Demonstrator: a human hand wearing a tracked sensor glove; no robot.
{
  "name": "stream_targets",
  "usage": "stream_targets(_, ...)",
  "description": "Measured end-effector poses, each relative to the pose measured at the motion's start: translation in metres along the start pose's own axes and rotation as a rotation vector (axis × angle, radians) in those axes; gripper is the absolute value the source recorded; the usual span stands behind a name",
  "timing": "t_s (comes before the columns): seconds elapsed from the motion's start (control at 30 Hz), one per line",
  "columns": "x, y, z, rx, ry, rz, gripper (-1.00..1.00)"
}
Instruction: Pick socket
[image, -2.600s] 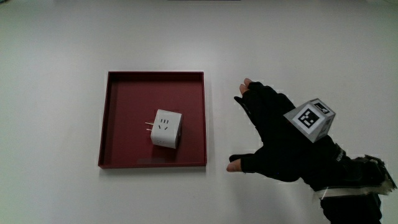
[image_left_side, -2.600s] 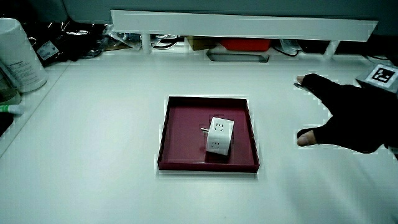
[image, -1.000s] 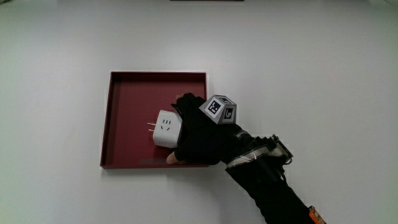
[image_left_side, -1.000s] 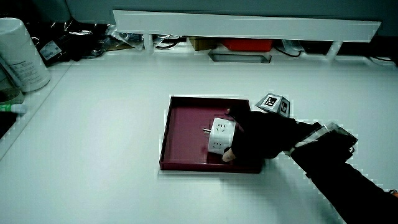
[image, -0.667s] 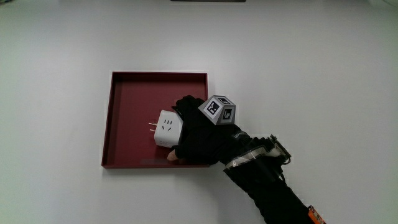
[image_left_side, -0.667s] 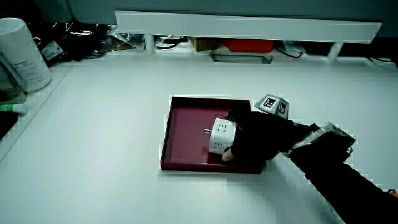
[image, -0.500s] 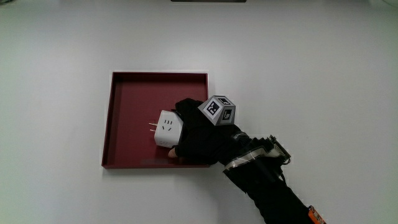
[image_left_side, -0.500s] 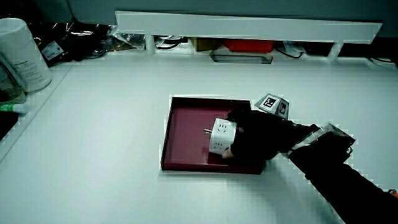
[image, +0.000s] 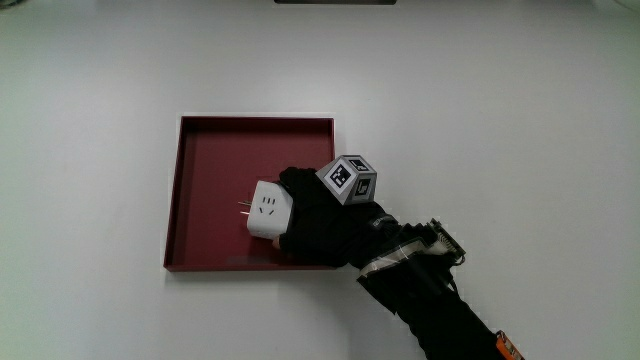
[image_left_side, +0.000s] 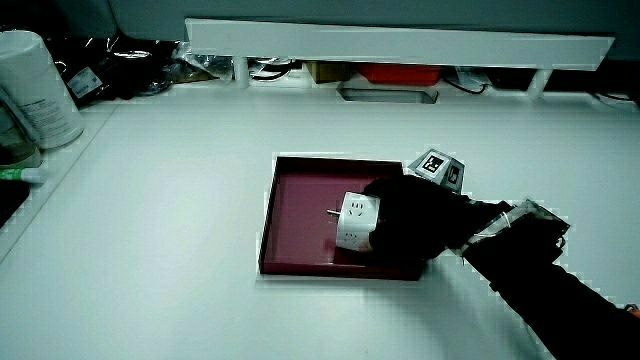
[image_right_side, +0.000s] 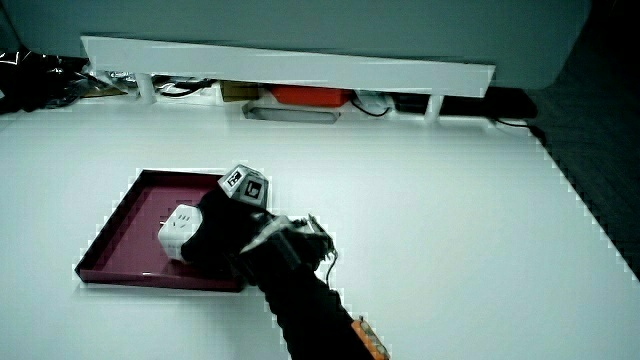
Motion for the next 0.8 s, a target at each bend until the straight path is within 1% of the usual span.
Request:
stream_targets(0.03,-0.004,-0.003,0.003,-0.002,-0.001,0.006,1.00)
stream_targets(0.13,-0.007,-0.008,0.008,0.013,-0.010,0.034,1.00)
stream_targets(0.17,-0.015,-0.013,0.014,0.016,0.004,0.045,1.00)
stream_targets(0.2,-0.013,-0.012,0.014,0.009,-0.008,0.050,1.00)
stream_targets(0.27,-0.018,-0.017,0.020,0.006,-0.005,0.060,1.00)
stream_targets(0.3,-0.019,-0.019,0.023,0.009,-0.023,0.069,1.00)
stream_targets(0.33,-0.019,-0.022,0.026,0.005,-0.020,0.075,1.00)
stream_targets(0.37,-0.022,-0.026,0.031,0.022,-0.014,0.079,1.00)
stream_targets(0.4,-0.025,-0.030,0.035,0.018,0.004,0.105,1.00)
stream_targets(0.43,-0.019,-0.029,0.035,-0.017,0.052,0.144,1.00)
stream_targets(0.47,-0.022,-0.034,0.040,-0.018,0.045,0.144,1.00)
stream_targets(0.5,-0.023,-0.038,0.044,-0.018,0.065,0.150,1.00)
stream_targets(0.53,-0.025,-0.043,0.048,-0.008,0.077,0.172,1.00)
stream_targets(0.57,-0.026,-0.047,0.052,-0.006,0.066,0.172,1.00)
stream_targets(0.6,-0.026,-0.052,0.056,-0.002,0.078,0.173,1.00)
stream_targets(0.63,-0.023,-0.054,0.058,0.031,0.127,0.275,1.00)
stream_targets(0.67,-0.024,-0.060,0.062,0.015,0.144,0.235,1.00)
stream_targets(0.7,-0.025,-0.066,0.066,0.019,0.229,0.235,1.00)
stream_targets(0.73,-0.025,-0.072,0.070,0.019,0.241,0.231,1.00)
stream_targets(0.77,-0.023,-0.077,0.074,0.026,0.241,0.212,1.00)
stream_targets(0.8,-0.024,-0.084,0.079,0.007,0.261,0.143,1.00)
